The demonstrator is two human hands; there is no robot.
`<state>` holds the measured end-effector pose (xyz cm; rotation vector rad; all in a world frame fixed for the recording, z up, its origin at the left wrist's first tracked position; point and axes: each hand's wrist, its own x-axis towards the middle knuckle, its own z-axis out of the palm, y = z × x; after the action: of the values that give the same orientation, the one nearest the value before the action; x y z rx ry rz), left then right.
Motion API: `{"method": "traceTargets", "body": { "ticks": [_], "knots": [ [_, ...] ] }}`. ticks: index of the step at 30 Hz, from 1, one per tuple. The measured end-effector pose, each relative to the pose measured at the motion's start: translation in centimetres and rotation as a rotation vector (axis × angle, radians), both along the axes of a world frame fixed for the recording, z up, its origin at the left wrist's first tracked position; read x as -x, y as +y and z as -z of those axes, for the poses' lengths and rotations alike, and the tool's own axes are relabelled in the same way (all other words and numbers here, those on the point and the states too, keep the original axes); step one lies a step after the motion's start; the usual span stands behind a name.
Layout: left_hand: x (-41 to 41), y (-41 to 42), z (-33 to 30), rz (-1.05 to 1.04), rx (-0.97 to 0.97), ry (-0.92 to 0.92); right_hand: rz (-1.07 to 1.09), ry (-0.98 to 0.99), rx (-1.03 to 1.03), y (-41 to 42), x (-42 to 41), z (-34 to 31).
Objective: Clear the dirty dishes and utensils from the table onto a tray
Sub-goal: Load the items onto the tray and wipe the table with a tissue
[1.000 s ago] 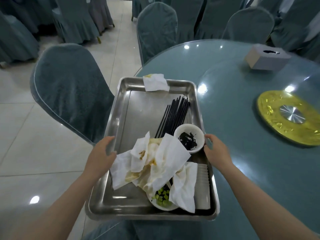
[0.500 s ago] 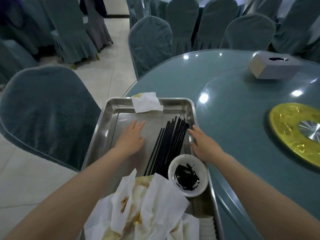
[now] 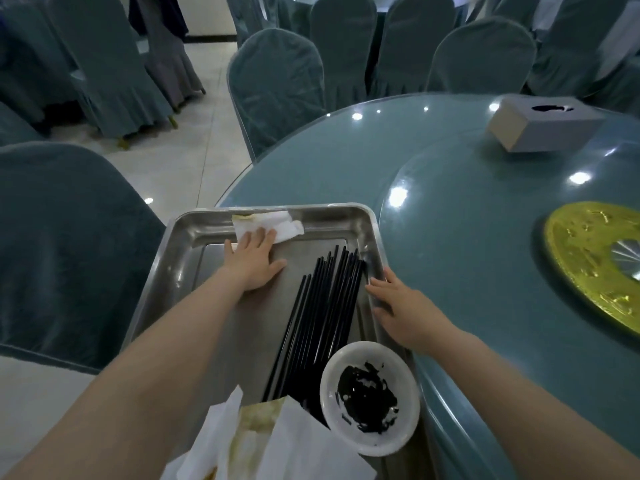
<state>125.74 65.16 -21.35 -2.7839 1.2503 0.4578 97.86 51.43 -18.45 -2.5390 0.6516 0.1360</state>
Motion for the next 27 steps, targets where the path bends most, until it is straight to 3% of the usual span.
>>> {"method": "traceTargets", "body": {
  "ticks": [6, 10, 12, 17, 20, 23, 27],
  "knots": [
    [3.9, 4.0, -1.2, 0.056, 0.061, 0.041, -0.004, 0.015, -0.008, -0.2, -0.1, 0.3],
    [7.4, 8.6, -3.2, 0.009, 0.222, 0.366, 0.015, 0.021, -0.013, 1.4, 0.4, 0.3],
    [8.6, 11.7, -4.1, -0.045, 0.324, 0.439, 0.068, -0.05, -0.064, 2.1, 1.5, -0.1],
    [10.0, 20.2, -5.0, -0.215, 0.502, 0.272, 0.275, -0.114, -0.004, 5.8, 7.6, -0.3],
    [9.9, 25.5, -4.2, -0.346, 0.496, 0.1, 0.35, -0.18, -0.111, 9.5, 10.9, -0.4],
    [10.5, 28.9, -3.4, -0.565, 0.364, 0.203, 0.398, -0.232, -0.233, 12.7, 12.3, -0.8],
    [12.4, 30.0, -2.9, -0.527, 0.433, 0.314, 0.437, -0.225, -0.248, 14.4, 12.8, -0.9]
  ]
}}
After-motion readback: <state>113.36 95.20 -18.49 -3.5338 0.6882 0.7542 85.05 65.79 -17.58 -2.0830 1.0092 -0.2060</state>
